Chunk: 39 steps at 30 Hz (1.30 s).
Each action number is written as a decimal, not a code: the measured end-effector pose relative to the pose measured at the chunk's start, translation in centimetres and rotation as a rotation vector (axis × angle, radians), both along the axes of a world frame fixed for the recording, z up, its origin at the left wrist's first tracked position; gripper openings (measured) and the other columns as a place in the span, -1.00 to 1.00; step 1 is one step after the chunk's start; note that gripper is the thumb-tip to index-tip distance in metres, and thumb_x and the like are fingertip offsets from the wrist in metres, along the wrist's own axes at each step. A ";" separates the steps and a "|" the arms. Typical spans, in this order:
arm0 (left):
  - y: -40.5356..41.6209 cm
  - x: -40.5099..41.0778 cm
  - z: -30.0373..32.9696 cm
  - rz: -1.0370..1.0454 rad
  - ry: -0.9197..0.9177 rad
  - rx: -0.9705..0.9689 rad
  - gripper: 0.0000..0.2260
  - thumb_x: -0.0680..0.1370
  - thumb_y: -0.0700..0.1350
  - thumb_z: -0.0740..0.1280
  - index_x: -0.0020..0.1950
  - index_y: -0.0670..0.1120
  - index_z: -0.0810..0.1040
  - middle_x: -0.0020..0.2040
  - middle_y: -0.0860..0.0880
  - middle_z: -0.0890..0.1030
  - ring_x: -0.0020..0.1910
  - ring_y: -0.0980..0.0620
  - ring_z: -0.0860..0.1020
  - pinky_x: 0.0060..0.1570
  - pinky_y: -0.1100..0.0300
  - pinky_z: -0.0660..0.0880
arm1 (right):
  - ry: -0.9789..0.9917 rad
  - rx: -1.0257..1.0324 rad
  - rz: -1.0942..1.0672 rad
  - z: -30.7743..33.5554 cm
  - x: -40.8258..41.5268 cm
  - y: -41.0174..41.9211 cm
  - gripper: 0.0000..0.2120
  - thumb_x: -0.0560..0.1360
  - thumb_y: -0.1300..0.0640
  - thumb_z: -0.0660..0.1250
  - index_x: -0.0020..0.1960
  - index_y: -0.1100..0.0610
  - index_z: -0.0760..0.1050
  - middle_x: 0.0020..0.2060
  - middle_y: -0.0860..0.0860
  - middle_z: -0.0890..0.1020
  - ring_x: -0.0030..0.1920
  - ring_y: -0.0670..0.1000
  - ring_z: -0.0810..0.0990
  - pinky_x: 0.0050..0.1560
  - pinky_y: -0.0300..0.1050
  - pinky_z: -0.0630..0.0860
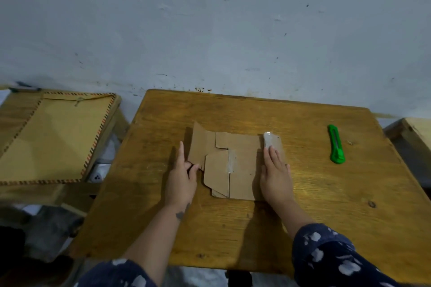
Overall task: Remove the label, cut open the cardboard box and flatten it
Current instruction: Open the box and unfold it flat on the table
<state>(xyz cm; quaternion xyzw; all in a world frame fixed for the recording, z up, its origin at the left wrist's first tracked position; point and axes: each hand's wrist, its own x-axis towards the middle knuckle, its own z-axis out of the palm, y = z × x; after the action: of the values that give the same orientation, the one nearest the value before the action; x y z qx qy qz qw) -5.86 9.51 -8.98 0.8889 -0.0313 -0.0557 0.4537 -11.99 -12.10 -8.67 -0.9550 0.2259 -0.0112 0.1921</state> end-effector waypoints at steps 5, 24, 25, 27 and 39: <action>-2.1 -0.4 1.2 0.007 -0.077 -0.183 -0.66 0.64 -0.10 0.16 0.41 -0.05 0.42 0.13 0.07 0.59 0.09 0.11 0.57 -0.06 0.35 0.44 | -0.195 0.296 -0.112 1.8 0.1 -1.5 -0.52 0.63 0.20 0.08 0.52 0.05 0.11 0.53 -0.01 0.16 0.52 -0.03 0.10 0.49 -0.11 0.06; -11.2 -3.1 2.0 -0.082 -0.180 0.046 -0.60 0.62 0.12 0.00 0.38 0.10 0.43 0.32 0.07 0.52 0.29 0.04 0.49 0.06 0.22 0.48 | -0.362 0.637 -0.163 2.2 -0.7 -3.1 -0.57 0.63 0.16 0.10 0.49 0.02 0.18 0.48 -0.04 0.26 0.50 -0.05 0.17 0.48 -0.09 0.12; -11.6 -3.2 1.7 -0.120 -0.196 0.094 -0.58 0.62 0.13 -0.01 0.46 0.14 0.32 0.42 0.09 0.41 0.40 0.08 0.37 0.18 0.21 0.44 | -0.367 0.642 -0.162 2.2 -0.7 -3.0 -0.57 0.63 0.17 0.09 0.49 0.03 0.18 0.48 -0.04 0.26 0.50 -0.05 0.16 0.47 -0.12 0.11; -12.3 -3.3 1.2 -0.210 -0.207 0.212 -0.57 0.63 0.12 -0.03 0.51 0.14 0.18 0.51 0.09 0.25 0.50 0.12 0.16 0.35 0.16 0.32 | -0.379 0.663 -0.169 2.3 -0.8 -3.0 -0.57 0.63 0.19 0.09 0.49 0.04 0.18 0.48 -0.04 0.25 0.49 -0.07 0.16 0.45 -0.18 0.10; -13.6 -4.0 -1.4 -0.381 -0.263 0.587 -0.54 0.65 0.04 -0.18 0.53 -0.06 0.04 0.56 -0.05 0.05 0.55 -0.01 -0.02 0.52 0.05 -0.02 | -0.305 0.487 -0.067 1.7 -0.8 -3.0 -0.54 0.64 0.16 0.06 0.52 0.08 0.09 0.53 -0.02 0.13 0.51 -0.11 0.06 0.48 -0.22 0.03</action>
<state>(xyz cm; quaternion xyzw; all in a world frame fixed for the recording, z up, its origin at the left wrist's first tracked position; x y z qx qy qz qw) -9.81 -4.14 -10.35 0.9588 -0.2370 -0.0312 0.1533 -12.78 -15.12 -6.94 -0.8599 0.2219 -0.1065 0.4471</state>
